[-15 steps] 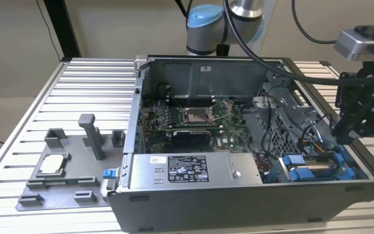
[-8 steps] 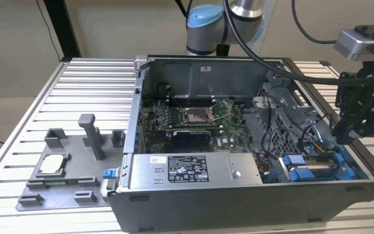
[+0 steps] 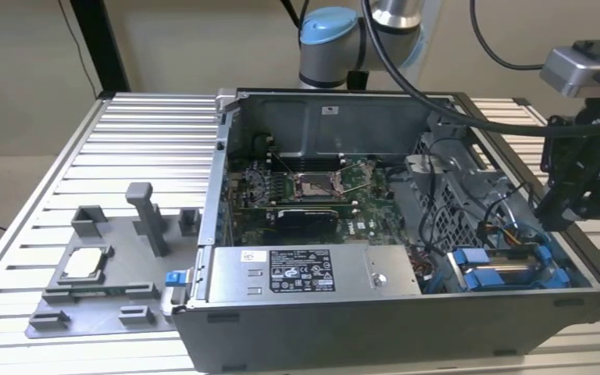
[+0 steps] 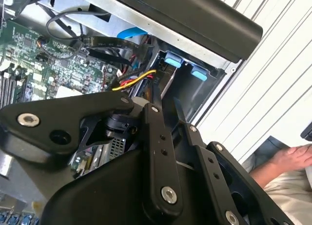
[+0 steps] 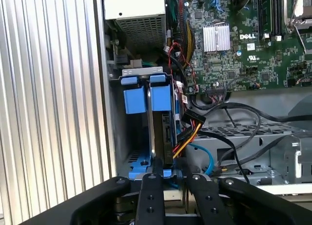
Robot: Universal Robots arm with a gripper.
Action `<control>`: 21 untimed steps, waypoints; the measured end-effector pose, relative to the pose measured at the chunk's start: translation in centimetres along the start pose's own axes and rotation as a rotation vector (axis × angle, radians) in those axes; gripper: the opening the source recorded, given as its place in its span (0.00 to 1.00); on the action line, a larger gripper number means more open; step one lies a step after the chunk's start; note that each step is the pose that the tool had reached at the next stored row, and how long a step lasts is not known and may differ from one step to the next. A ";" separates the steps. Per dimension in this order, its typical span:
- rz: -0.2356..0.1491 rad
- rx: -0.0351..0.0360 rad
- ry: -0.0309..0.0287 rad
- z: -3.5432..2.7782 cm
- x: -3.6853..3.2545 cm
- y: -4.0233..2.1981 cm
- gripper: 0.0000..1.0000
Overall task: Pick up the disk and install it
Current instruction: 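Insert the first disk wire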
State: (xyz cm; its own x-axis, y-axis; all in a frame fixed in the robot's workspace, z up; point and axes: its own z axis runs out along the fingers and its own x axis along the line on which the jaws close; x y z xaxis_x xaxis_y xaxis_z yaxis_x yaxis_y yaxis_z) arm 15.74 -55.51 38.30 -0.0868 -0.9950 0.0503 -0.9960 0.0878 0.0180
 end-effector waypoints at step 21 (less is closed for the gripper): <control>0.002 0.0078 0.1048 -0.10 -4.81 -2.47 1.00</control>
State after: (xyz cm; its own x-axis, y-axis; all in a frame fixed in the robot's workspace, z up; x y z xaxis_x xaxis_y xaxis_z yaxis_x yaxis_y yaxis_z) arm 18.62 -50.93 38.12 -0.0866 -0.9842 0.1544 -0.9960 0.0892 0.0100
